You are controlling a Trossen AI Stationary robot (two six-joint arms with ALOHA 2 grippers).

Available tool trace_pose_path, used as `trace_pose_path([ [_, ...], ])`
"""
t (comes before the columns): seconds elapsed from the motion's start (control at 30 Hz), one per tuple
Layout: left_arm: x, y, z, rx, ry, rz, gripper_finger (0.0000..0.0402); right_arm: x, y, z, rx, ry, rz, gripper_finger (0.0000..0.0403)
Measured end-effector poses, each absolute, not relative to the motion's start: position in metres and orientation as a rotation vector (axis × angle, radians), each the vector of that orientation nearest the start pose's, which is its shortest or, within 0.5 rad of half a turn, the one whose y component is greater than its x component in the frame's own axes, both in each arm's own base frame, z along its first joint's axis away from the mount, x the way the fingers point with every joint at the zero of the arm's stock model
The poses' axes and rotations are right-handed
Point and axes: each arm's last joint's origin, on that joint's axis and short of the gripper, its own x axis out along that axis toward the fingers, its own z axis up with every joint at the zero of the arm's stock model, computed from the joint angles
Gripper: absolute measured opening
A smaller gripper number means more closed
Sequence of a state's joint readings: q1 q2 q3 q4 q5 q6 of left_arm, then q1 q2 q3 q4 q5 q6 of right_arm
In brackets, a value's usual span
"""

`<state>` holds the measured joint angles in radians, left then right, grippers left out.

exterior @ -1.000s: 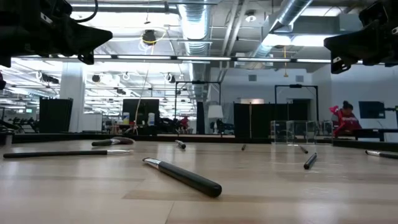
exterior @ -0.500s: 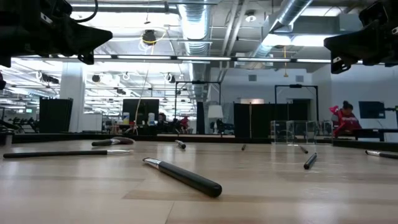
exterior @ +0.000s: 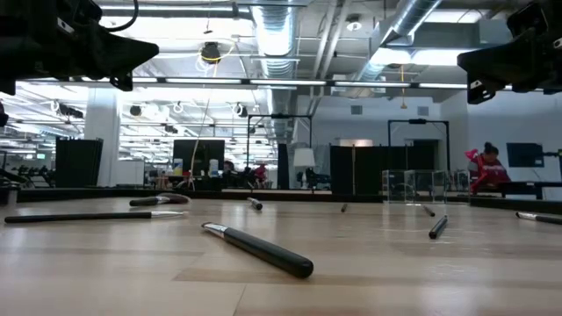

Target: Put items in baskets/containers

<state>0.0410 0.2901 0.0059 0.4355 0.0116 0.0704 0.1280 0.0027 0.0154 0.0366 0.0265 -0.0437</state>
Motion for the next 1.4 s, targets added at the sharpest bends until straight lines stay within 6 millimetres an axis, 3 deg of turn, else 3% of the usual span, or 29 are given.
trace_pose_path([
  [1.13,0.1144,0.0044,0.1833,0.074,-0.158,0.035,0.0006,0.096,0.011,0.1742,-0.043,-0.072,0.078,0.0],
  [1.4,0.1137,0.0043,0.1873,-0.005,-0.202,0.029,0.0006,0.0957,0.0109,0.1777,0.066,-0.104,0.082,0.0],
])
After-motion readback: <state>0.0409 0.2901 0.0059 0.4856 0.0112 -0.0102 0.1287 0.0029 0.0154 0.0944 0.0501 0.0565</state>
